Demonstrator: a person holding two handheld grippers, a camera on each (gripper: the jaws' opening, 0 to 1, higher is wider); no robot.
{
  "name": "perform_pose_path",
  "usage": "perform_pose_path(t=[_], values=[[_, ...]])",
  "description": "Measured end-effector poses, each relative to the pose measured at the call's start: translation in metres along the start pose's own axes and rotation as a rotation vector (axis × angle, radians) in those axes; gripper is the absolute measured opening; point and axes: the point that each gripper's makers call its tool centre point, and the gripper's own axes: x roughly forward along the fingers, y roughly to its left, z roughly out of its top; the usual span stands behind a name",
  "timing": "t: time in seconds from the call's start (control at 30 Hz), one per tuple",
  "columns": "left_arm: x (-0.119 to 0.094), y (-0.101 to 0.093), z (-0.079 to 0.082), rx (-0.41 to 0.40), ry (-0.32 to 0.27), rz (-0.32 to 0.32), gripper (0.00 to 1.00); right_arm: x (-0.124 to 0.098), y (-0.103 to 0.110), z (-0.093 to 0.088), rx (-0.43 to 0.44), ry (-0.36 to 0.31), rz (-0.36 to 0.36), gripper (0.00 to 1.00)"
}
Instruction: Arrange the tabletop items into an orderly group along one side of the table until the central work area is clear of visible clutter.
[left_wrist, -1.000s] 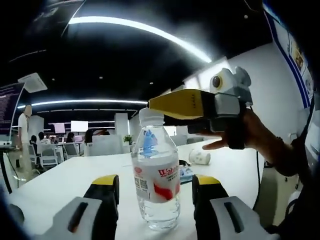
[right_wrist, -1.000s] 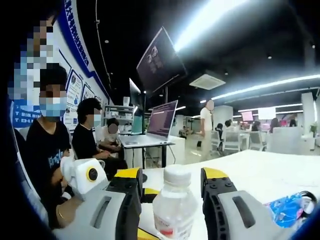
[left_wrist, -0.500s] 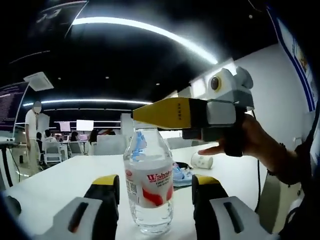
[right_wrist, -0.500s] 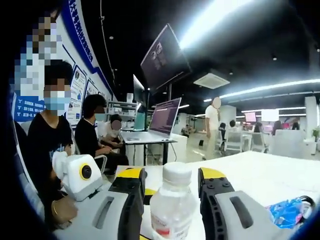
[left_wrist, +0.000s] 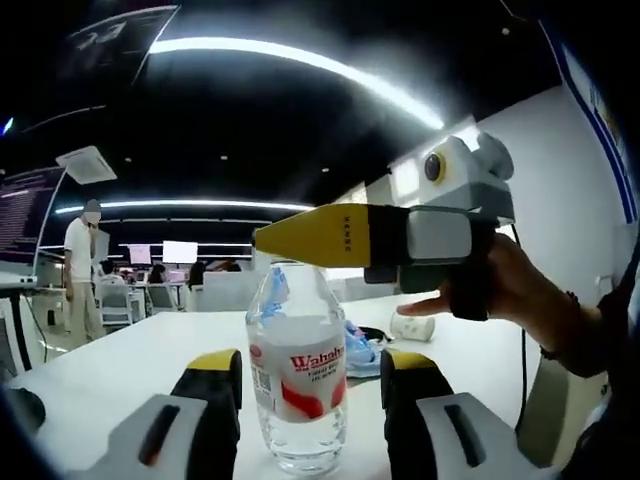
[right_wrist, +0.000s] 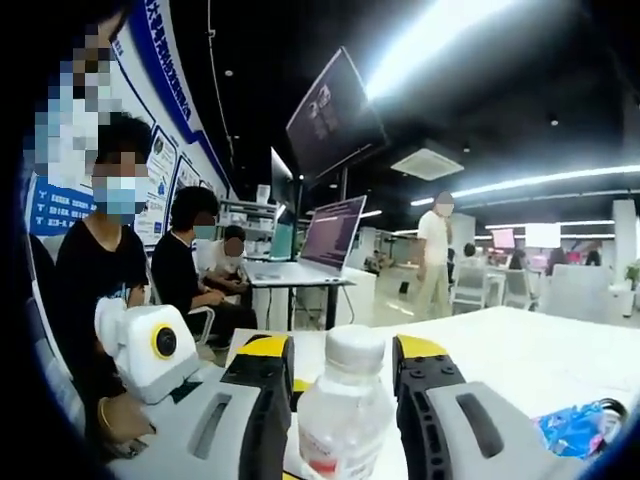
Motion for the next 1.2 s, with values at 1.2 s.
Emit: perform_pose_path(t=[1.2], values=[[0.008, 0.0083, -0.0041, 0.059, 0.036, 0.151, 0.42, 0.001, -0.0053, 0.0011, -0.033, -0.007, -0.017, 0.23]])
